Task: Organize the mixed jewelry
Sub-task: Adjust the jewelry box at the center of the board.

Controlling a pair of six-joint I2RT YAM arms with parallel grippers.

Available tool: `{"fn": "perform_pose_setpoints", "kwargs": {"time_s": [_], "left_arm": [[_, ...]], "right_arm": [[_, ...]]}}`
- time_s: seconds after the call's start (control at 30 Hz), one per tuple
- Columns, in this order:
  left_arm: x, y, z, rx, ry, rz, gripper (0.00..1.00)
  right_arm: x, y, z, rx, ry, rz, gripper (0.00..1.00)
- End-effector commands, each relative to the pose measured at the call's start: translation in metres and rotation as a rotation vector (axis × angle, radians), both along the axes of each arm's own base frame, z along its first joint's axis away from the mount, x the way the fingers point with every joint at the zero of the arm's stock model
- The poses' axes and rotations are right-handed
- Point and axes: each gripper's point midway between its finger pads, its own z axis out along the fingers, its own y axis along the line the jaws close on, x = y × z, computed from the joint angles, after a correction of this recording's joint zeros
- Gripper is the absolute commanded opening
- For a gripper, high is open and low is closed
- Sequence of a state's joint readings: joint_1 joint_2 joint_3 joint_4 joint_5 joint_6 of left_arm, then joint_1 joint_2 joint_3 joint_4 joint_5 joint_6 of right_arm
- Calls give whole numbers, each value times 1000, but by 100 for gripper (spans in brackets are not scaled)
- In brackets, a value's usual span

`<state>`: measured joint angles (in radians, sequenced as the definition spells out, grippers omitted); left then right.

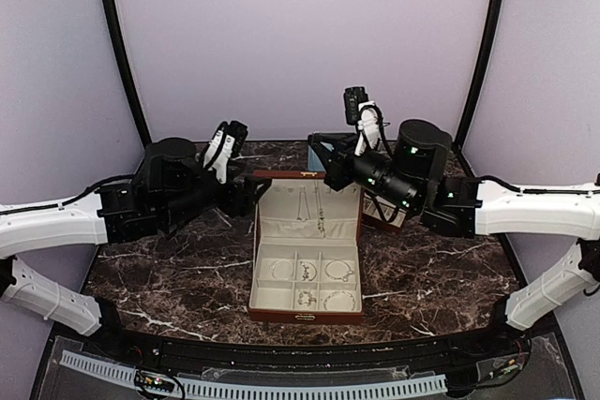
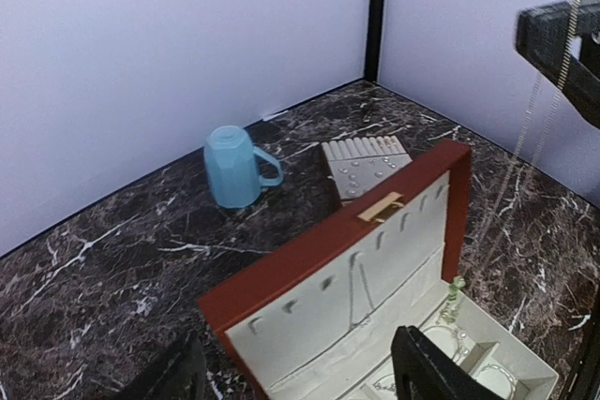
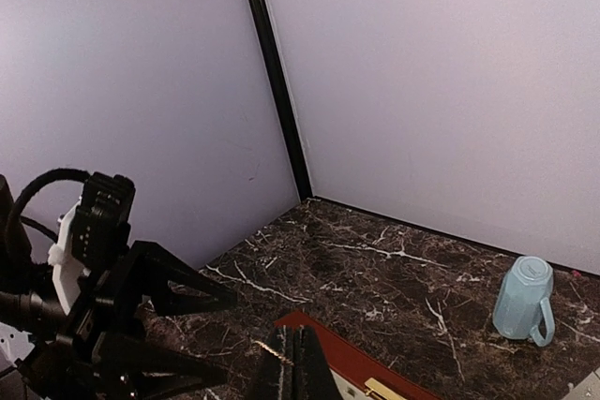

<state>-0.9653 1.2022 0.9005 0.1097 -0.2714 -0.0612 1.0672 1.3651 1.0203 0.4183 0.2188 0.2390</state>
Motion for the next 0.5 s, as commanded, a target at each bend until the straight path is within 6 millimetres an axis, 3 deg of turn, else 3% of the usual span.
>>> {"fn": "perform_pose_setpoints", "kwargs": {"time_s": [0.0,0.2,0.47], "left_arm": [[0,29,-2,-87,117,79,74],[9,55,-30,-180,272,213,77],[2,46,-82,-374,486,257,77]], "right_arm": [[5,6,15,10,-13,-30,0],[18,8,15,5,18,-91,0],[24,-3,2,-30,96,-160,0]]}}
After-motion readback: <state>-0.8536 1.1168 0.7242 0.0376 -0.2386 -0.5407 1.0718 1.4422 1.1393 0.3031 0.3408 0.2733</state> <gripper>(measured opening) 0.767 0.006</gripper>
